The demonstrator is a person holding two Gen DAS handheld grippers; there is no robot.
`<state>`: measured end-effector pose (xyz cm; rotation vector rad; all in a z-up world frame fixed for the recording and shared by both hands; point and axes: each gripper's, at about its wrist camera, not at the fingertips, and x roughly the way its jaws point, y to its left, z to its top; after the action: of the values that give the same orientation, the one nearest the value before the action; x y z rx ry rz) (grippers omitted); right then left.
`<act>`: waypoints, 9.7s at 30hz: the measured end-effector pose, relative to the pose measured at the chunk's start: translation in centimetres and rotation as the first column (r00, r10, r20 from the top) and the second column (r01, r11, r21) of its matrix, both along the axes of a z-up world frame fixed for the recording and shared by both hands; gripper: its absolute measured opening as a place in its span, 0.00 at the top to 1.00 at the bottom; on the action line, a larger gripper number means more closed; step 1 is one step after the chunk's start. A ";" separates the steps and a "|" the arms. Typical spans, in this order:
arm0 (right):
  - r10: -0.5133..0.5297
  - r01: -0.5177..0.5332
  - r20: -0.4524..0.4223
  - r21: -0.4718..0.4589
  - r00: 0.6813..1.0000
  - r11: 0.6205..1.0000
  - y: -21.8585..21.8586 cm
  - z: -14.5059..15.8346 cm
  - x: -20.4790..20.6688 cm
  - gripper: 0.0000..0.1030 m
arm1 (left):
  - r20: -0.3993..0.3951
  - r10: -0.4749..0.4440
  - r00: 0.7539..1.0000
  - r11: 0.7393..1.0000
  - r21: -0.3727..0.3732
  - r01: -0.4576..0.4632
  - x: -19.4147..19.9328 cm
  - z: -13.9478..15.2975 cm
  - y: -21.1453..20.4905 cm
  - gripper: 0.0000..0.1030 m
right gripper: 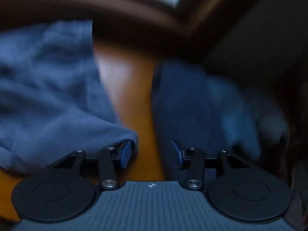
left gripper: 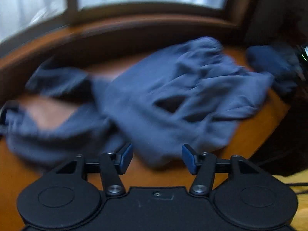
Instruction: Fold clothes
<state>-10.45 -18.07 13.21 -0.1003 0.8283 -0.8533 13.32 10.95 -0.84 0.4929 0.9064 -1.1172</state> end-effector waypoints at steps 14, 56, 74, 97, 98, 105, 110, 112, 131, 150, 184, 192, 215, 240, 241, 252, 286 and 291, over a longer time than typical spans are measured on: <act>0.380 -0.446 0.259 0.284 0.888 0.849 10.3 -1.9 11.3 0.26 | 0.129 0.396 0.909 0.916 0.009 -0.401 11.5 1.3 5.9 0.35; 0.738 -0.704 0.129 0.441 0.663 0.556 31.2 -4.0 20.6 0.38 | 0.309 0.171 0.936 0.985 -0.079 -0.154 20.1 2.8 10.7 0.50; 0.366 -0.380 0.121 0.442 0.923 0.813 6.6 -7.8 20.7 0.45 | 0.217 0.147 0.965 0.979 0.111 -0.174 9.4 -3.5 4.7 0.47; -0.042 0.057 -0.224 0.063 0.974 0.996 -9.1 -16.2 15.2 0.64 | 0.428 0.624 0.654 0.616 0.246 -0.748 11.6 -5.5 10.0 0.35; -0.046 0.064 -0.208 0.082 0.977 0.995 -9.0 -16.0 15.4 0.64 | 0.392 0.632 0.668 0.622 0.257 -0.740 11.8 -5.1 10.6 0.35; 0.304 -0.309 0.054 0.145 0.951 0.940 2.5 -11.0 18.7 0.47 | 0.233 0.553 0.800 0.799 0.125 -0.589 10.9 0.7 11.3 0.32; 0.558 -0.596 0.207 0.283 0.803 0.752 12.3 -12.0 26.9 0.41 | 0.355 0.415 0.837 0.875 0.094 -0.474 13.9 1.3 9.2 0.29; 0.602 -0.637 0.207 0.276 0.771 0.720 15.1 -12.6 31.2 0.39 | 0.393 0.371 0.842 0.892 0.103 -0.441 15.2 0.9 8.9 0.29; 0.470 -0.612 0.396 0.435 0.789 0.660 24.7 -8.3 43.4 0.89 | 0.370 0.196 0.908 0.975 0.022 -0.219 24.4 -1.1 12.7 0.29; 0.596 -0.587 0.033 0.221 0.802 0.778 26.1 -10.8 36.6 0.33 | 0.383 0.193 0.903 0.962 0.107 -0.251 27.3 -3.3 13.9 0.29; 0.593 -0.624 0.221 0.417 0.774 0.661 42.1 -12.8 38.9 0.34 | 0.353 0.110 0.929 0.962 0.199 -0.189 37.7 -4.6 23.0 0.41; 0.556 -0.552 0.072 0.282 0.828 0.785 45.3 -12.9 40.5 0.36 | 0.457 -0.097 0.884 0.982 0.188 0.010 39.0 -3.3 25.5 0.42; 0.619 -0.603 -0.037 0.191 0.785 0.775 34.2 -14.8 46.9 0.37 | 0.286 0.137 0.948 0.989 0.006 -0.145 48.8 -2.2 9.4 0.90; 0.333 -0.356 0.144 0.188 0.932 0.915 32.5 -8.7 33.7 0.52 | 0.271 -0.161 0.949 0.985 0.104 0.137 38.1 -6.5 3.6 0.57; 0.276 -0.294 0.124 0.170 0.953 0.941 30.4 -8.6 32.6 0.46 | 0.270 -0.167 0.948 0.983 0.115 0.140 37.8 -6.9 3.1 0.57; 0.343 -0.286 -0.287 0.225 0.894 0.932 14.0 -13.3 27.4 0.41 | 0.356 -0.022 0.934 0.972 0.225 -0.063 35.6 -8.0 -0.4 0.49; -0.202 0.193 0.006 0.256 0.979 0.947 -9.9 -16.8 14.1 0.71 | 0.504 0.335 0.796 0.819 0.261 -0.510 37.6 -8.4 -4.2 0.27; -0.288 0.285 -0.002 0.167 0.957 0.944 -12.8 -18.4 14.9 0.69 | 0.464 0.338 0.819 0.847 0.229 -0.480 39.0 -8.1 -6.3 0.24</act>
<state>4.47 -30.88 -5.20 0.1812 0.9030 -1.0525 52.28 4.61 -8.99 0.7381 0.7823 -0.4244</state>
